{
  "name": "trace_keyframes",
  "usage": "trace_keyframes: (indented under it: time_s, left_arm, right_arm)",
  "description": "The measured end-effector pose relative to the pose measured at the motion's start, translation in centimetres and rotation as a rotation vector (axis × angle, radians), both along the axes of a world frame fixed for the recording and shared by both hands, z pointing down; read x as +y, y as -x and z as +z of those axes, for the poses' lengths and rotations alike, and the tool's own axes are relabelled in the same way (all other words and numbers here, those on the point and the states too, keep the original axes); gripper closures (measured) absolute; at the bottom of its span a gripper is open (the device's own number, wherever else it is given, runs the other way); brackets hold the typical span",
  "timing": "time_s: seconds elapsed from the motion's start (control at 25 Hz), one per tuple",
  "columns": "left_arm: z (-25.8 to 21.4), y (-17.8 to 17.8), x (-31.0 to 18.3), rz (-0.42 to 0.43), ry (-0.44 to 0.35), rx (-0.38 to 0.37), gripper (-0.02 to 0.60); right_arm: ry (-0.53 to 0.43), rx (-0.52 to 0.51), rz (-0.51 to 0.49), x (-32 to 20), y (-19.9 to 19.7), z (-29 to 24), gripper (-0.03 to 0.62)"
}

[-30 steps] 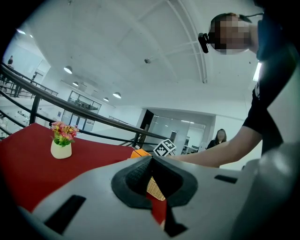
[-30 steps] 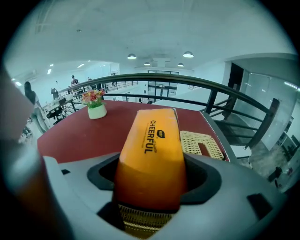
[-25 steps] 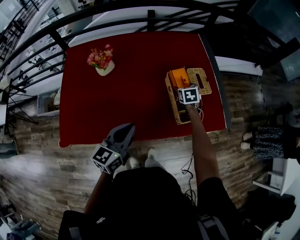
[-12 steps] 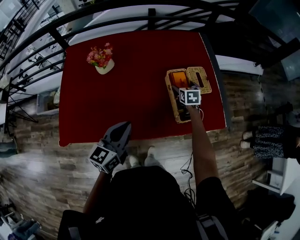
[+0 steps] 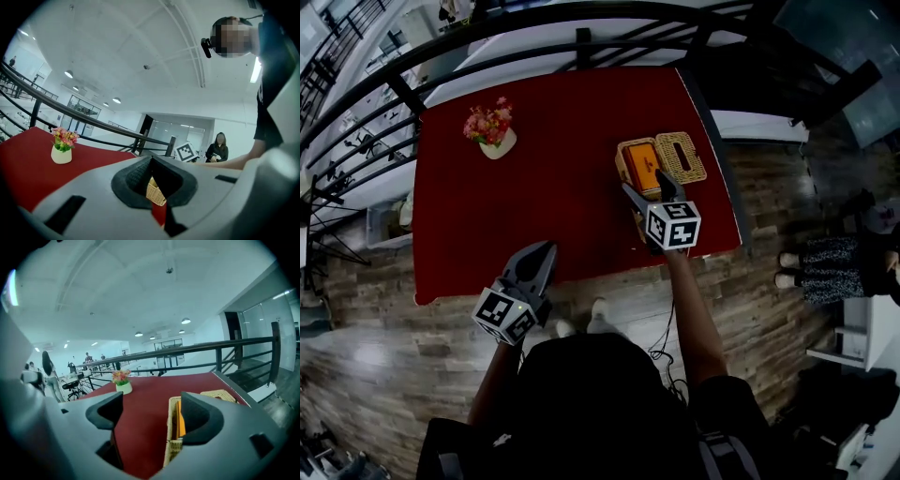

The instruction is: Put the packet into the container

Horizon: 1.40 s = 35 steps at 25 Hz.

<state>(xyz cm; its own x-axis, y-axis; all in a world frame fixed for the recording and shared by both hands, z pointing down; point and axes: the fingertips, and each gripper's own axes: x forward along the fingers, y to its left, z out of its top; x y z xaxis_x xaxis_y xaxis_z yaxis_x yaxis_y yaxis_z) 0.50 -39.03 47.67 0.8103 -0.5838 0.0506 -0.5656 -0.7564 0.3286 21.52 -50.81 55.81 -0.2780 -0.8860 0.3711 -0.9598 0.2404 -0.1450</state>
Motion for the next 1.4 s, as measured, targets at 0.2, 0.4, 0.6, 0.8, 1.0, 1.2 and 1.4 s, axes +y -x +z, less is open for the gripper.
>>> trace_keyframes:
  time_s: [0.2, 0.4, 0.6, 0.8, 1.0, 1.2, 1.4]
  left_arm:
    - [-1.6, -0.5, 0.8, 0.029, -0.019, 0.008, 0.574]
    - [-2.3, -1.6, 2.1, 0.067, -0.049, 0.03, 0.572]
    - [-3.4, -2.6, 3.8, 0.096, -0.066, 0.042, 0.572]
    - [-3.4, -2.9, 5.1, 0.109, -0.087, 0.047, 0.572]
    - [-4.0, -3.1, 6.2, 0.12, -0.105, 0.037, 0.572]
    - [-4.5, -3.3, 6.9, 0.13, -0.116, 0.039, 0.572]
    - [-4.7, -3.7, 7.3, 0.138, -0.119, 0.033, 0.572]
  right_arm:
    - [-0.135, 0.002, -0.025, 5.5, 4.0, -5.9, 0.373]
    - [-0.238, 0.054, -0.014, 10.6, 6.6, -9.7, 0.522]
    - [-0.294, 0.035, -0.006, 14.9, 8.2, -11.4, 0.562]
    - [-0.342, -0.023, -0.021, 17.5, 9.9, -12.1, 0.571]
    - [-0.34, -0.042, -0.042, 18.9, 10.8, -12.3, 0.572]
    - [-0.35, -0.049, -0.043, 19.5, 10.9, -12.6, 0.572]
    - [-0.35, -0.052, -0.044, 19.9, 10.7, -12.6, 0.572]
